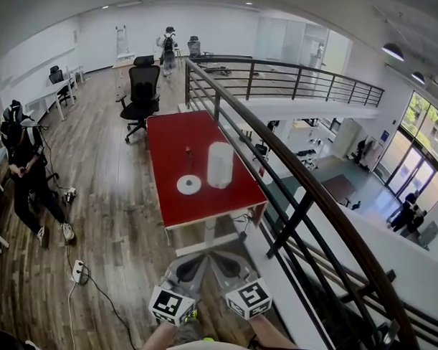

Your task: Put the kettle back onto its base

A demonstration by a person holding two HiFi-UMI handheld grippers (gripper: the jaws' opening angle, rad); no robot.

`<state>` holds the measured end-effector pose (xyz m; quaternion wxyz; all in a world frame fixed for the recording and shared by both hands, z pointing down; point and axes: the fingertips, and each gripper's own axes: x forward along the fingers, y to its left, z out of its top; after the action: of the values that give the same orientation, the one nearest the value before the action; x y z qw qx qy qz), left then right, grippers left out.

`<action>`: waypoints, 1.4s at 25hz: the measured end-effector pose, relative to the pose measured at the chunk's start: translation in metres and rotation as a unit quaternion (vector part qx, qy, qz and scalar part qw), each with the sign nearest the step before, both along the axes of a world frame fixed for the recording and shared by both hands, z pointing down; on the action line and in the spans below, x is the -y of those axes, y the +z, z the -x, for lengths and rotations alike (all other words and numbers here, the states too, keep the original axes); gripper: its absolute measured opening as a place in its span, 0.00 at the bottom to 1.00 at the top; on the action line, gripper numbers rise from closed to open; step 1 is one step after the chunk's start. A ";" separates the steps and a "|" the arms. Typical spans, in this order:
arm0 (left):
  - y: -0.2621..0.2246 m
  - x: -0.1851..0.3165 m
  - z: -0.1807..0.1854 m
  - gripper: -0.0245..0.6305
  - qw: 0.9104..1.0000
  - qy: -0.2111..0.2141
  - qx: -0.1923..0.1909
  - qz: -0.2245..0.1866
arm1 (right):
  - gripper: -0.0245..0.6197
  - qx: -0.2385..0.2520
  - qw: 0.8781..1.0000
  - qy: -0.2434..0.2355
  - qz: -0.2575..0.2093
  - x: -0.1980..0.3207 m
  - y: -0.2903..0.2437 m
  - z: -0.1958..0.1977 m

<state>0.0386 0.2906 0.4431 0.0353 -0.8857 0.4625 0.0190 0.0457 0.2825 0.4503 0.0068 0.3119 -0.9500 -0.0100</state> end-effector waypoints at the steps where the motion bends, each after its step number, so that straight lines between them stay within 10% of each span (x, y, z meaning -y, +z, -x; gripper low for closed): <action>1: 0.000 0.003 0.000 0.02 1.000 0.001 0.000 -0.001 | 0.05 0.000 1.000 0.002 0.001 0.003 0.000 -0.001; 35: -0.004 0.186 0.081 0.02 0.999 0.052 -0.003 0.008 | 0.05 -0.005 0.999 0.043 0.005 0.187 -0.004 0.082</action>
<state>-0.0428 0.1048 0.4396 0.0256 -0.9086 0.4163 0.0200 -0.0367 0.0958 0.4459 0.0132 0.3524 -0.9357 -0.0064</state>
